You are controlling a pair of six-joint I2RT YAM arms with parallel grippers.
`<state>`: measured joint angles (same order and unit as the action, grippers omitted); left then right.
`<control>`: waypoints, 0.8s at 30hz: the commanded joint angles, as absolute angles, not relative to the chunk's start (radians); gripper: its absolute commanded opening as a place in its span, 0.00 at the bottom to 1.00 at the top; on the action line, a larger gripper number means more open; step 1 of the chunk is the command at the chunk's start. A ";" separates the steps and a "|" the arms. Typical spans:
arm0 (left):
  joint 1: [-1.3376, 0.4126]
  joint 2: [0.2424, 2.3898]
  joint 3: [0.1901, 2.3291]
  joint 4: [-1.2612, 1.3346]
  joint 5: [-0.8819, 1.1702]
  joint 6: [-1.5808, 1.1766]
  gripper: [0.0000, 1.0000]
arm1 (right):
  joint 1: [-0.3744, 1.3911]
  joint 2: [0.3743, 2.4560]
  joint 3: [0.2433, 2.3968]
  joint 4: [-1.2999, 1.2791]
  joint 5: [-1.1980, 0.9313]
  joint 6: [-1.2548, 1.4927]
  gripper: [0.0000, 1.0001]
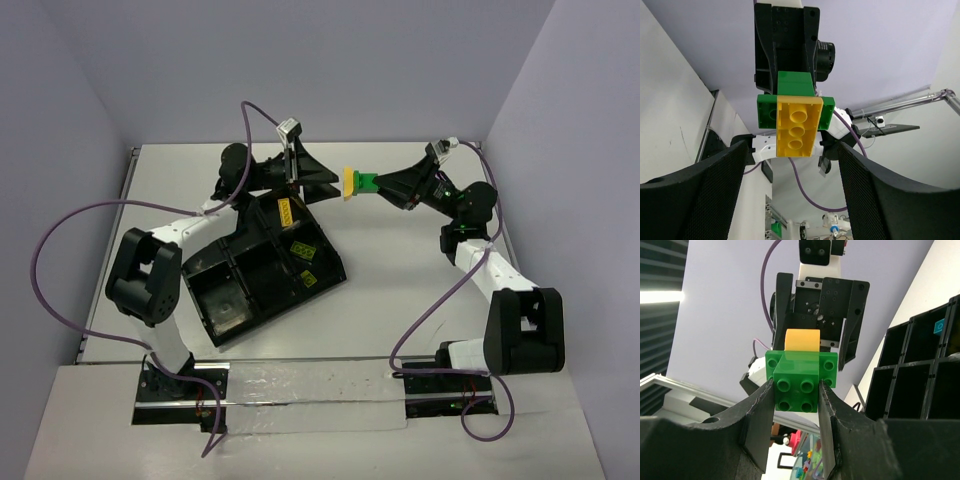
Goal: Sort the legos into containers by color
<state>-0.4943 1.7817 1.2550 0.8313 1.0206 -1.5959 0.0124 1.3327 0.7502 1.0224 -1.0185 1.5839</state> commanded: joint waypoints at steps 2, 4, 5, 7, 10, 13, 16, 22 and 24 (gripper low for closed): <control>-0.515 1.784 1.318 0.873 1.035 -1.575 0.81 | 0.010 1.339 0.756 1.120 -1.037 1.606 0.00; -0.518 1.790 1.332 0.857 1.039 -1.569 0.81 | 0.011 1.344 0.758 1.129 -1.038 1.612 0.00; -0.518 1.793 1.337 0.850 1.040 -1.566 0.80 | 0.012 1.347 0.758 1.135 -1.038 1.615 0.00; -0.521 1.796 1.345 0.848 1.040 -1.566 0.79 | 0.014 1.348 0.758 1.138 -1.038 1.617 0.00; -0.528 1.800 1.362 0.815 1.040 -1.545 0.77 | 0.016 1.355 0.757 1.143 -1.037 1.620 0.00; -0.536 1.809 1.383 0.754 1.040 -1.496 0.76 | 0.020 1.358 0.760 1.149 -1.042 1.620 0.00; -0.542 1.815 1.393 0.736 1.040 -1.492 0.73 | 0.022 1.361 0.761 1.153 -1.045 1.621 0.00; -0.551 1.826 1.412 0.693 1.032 -1.468 0.67 | 0.028 1.362 0.764 1.161 -1.049 1.624 0.00; -0.552 1.827 1.414 0.690 1.031 -1.463 0.66 | 0.028 1.362 0.764 1.163 -1.051 1.624 0.00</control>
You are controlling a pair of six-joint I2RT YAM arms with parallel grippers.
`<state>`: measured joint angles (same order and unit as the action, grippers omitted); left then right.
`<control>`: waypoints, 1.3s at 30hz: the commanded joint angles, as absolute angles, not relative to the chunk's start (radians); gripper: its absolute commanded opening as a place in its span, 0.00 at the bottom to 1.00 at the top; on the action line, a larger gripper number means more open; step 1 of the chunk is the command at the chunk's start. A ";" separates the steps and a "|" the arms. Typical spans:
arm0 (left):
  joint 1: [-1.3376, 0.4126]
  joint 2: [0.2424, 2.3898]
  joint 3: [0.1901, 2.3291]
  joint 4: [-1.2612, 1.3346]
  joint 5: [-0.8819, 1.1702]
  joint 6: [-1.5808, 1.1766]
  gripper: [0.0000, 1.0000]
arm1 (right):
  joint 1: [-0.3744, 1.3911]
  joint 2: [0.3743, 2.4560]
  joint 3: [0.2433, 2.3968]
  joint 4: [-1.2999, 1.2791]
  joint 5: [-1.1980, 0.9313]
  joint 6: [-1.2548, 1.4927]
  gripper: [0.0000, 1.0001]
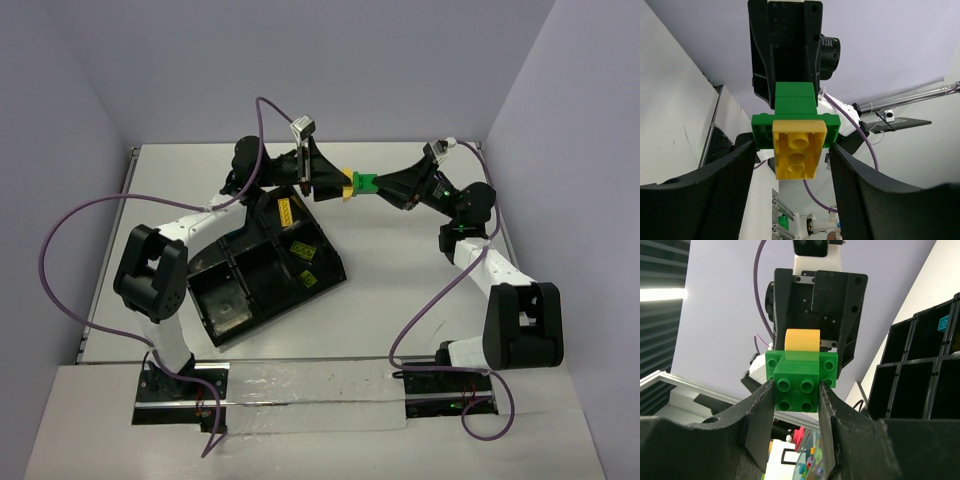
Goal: Sort the legos into containers by color
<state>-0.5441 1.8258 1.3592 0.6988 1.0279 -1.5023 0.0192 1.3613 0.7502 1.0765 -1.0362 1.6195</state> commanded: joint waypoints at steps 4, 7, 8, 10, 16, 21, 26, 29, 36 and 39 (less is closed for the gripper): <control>-0.554 1.825 1.416 0.681 1.025 -1.459 0.47 | 0.031 1.364 0.767 1.166 -1.057 1.624 0.00; -0.554 1.828 1.425 0.628 1.022 -1.430 0.30 | 0.032 1.361 0.768 1.166 -1.064 1.619 0.00; -0.554 1.827 1.422 0.625 1.021 -1.427 0.25 | 0.032 1.360 0.770 1.166 -1.065 1.617 0.00; -0.551 1.822 1.419 0.623 1.025 -1.427 0.07 | 0.031 1.359 0.767 1.166 -1.061 1.617 0.00; -0.508 1.787 1.404 0.571 1.024 -1.389 0.00 | 0.018 1.362 0.730 1.166 -1.029 1.620 0.00; -0.465 1.749 1.388 0.508 1.015 -1.338 0.00 | 0.007 1.368 0.726 1.169 -1.026 1.620 0.00; -0.436 1.729 1.381 0.417 1.009 -1.272 0.00 | -0.029 1.362 0.733 1.161 -1.029 1.620 0.00; -0.416 1.723 1.391 0.308 1.000 -1.202 0.00 | -0.031 1.351 0.738 1.119 -1.037 1.577 0.00; -0.392 1.755 1.633 -0.486 0.539 -0.697 0.00 | -0.032 1.288 0.777 0.839 -1.050 1.381 0.00; -0.396 1.828 1.745 -0.653 0.318 -0.591 0.00 | -0.030 1.254 0.878 0.347 -0.982 1.039 0.00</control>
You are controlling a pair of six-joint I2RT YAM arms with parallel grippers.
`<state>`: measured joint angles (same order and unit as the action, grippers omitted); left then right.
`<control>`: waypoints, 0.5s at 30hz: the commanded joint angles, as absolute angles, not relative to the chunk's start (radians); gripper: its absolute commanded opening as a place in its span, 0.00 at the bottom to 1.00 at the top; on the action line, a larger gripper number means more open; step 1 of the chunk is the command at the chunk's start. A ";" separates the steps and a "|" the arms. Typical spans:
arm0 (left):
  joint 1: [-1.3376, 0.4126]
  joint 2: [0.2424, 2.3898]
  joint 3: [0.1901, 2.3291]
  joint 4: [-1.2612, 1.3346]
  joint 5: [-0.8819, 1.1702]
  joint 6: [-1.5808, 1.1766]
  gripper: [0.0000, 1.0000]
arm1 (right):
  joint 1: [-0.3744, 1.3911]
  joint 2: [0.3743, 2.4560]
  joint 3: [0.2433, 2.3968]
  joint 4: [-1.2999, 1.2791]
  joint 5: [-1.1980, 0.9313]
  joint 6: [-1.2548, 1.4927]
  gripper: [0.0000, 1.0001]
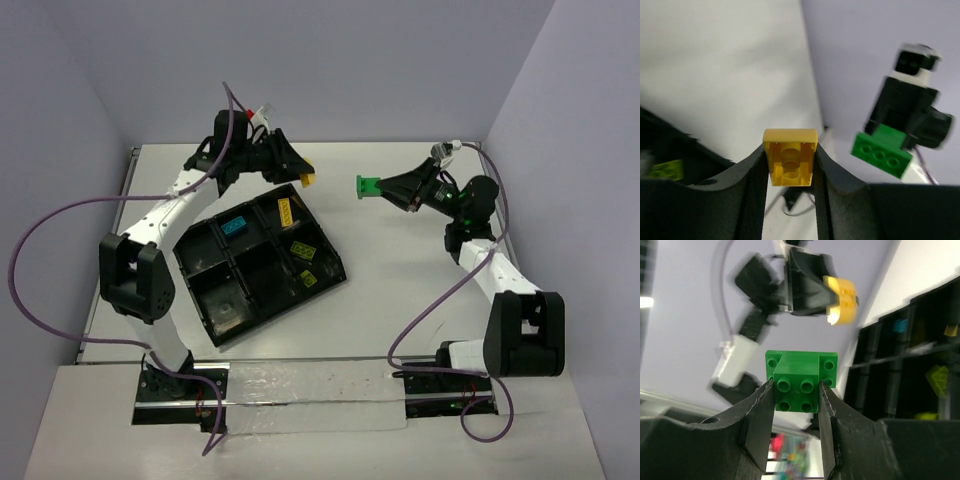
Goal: Sort the legos into containers by color
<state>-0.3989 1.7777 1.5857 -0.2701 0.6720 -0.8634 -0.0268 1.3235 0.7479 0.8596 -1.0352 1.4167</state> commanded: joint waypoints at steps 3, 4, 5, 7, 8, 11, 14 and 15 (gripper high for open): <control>-0.398 1.870 1.773 -0.708 0.196 -0.558 0.00 | -0.027 1.243 0.995 -0.001 -0.871 0.789 0.00; -0.401 1.885 1.783 -0.723 0.149 -0.549 0.00 | -0.026 1.243 1.033 -0.077 -0.833 0.719 0.00; -0.404 1.902 1.795 -0.742 0.099 -0.540 0.00 | -0.026 1.244 1.073 -0.150 -0.796 0.649 0.00; -0.413 1.940 1.819 -0.782 0.043 -0.518 0.00 | -0.026 1.246 1.102 -0.266 -0.740 0.598 0.00; -0.416 1.949 1.819 -0.789 0.024 -0.512 0.00 | -0.026 1.245 1.110 -0.271 -0.718 0.583 0.00; -0.422 1.971 1.804 -0.785 0.006 -0.506 0.00 | -0.027 1.239 1.118 -0.332 -0.667 0.552 0.00; -0.422 1.975 1.773 -0.746 0.018 -0.512 0.00 | -0.026 1.233 1.108 -0.331 -0.666 0.556 0.00; -0.422 1.976 1.763 -0.735 0.021 -0.515 0.00 | -0.026 1.233 1.104 -0.331 -0.667 0.557 0.00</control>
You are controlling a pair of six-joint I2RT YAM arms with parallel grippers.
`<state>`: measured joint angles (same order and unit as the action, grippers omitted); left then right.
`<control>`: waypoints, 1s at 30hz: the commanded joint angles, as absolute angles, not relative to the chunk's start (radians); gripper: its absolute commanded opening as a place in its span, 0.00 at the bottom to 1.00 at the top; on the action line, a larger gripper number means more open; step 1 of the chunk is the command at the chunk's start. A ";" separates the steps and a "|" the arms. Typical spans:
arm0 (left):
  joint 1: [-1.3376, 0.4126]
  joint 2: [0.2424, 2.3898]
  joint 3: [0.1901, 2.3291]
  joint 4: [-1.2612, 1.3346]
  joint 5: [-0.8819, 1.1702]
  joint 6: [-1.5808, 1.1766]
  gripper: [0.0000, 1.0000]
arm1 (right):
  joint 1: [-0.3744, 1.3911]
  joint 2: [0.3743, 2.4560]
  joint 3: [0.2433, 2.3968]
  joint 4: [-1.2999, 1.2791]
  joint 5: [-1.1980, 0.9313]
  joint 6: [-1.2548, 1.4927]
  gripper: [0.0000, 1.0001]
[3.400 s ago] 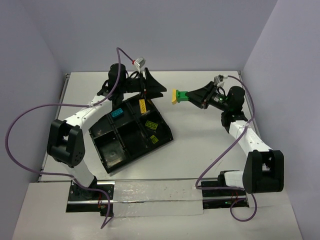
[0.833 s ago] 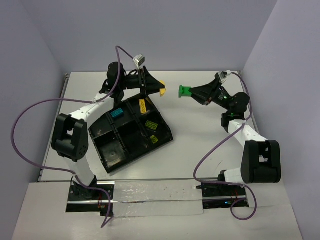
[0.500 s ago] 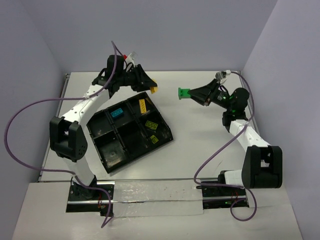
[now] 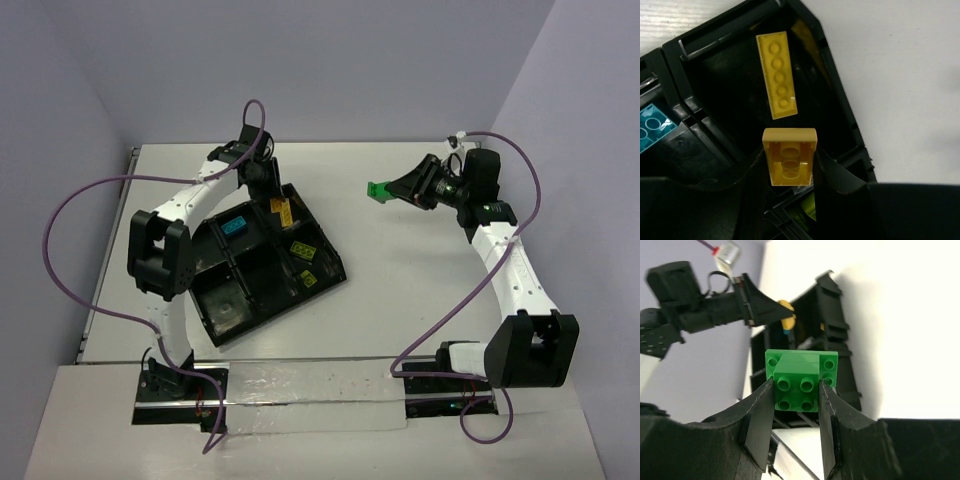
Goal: Sort the legos into containers by color
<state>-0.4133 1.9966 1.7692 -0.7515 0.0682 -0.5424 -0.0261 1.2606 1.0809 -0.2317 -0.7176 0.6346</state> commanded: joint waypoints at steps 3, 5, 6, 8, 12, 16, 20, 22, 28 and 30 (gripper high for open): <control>-0.422 1.983 1.757 -0.724 0.035 -0.525 0.08 | -0.026 1.230 1.105 -0.331 -0.668 0.557 0.00; -0.422 1.995 1.769 -0.728 0.044 -0.530 0.24 | -0.026 1.230 1.110 -0.340 -0.665 0.554 0.00; -0.422 1.996 1.771 -0.727 0.048 -0.528 0.35 | -0.025 1.230 1.113 -0.348 -0.659 0.550 0.00; -0.422 1.993 1.772 -0.725 0.053 -0.527 0.58 | -0.023 1.230 1.121 -0.358 -0.652 0.540 0.00; -0.422 1.980 1.790 -0.723 0.056 -0.523 0.77 | -0.015 1.233 1.130 -0.379 -0.629 0.521 0.00; -0.424 1.951 1.837 -0.752 0.064 -0.528 0.76 | -0.006 1.233 1.135 -0.395 -0.605 0.507 0.00; -0.430 1.851 1.833 -0.674 0.180 -0.532 0.71 | 0.016 1.234 1.150 -0.426 -0.571 0.482 0.00; -0.431 1.794 1.806 -0.604 0.314 -0.556 0.70 | 0.045 1.235 1.159 -0.436 -0.548 0.473 0.00; -0.495 1.738 1.719 -0.374 0.629 -0.671 0.77 | 0.125 1.257 1.214 -0.456 -0.481 0.462 0.00; -0.529 1.749 1.712 -0.336 0.679 -0.681 0.79 | 0.155 1.269 1.235 -0.456 -0.471 0.468 0.00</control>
<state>-0.4612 1.7540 1.7465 -0.5084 0.4489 -0.6196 0.1083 1.2610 1.1560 -0.4577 -0.5170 0.4873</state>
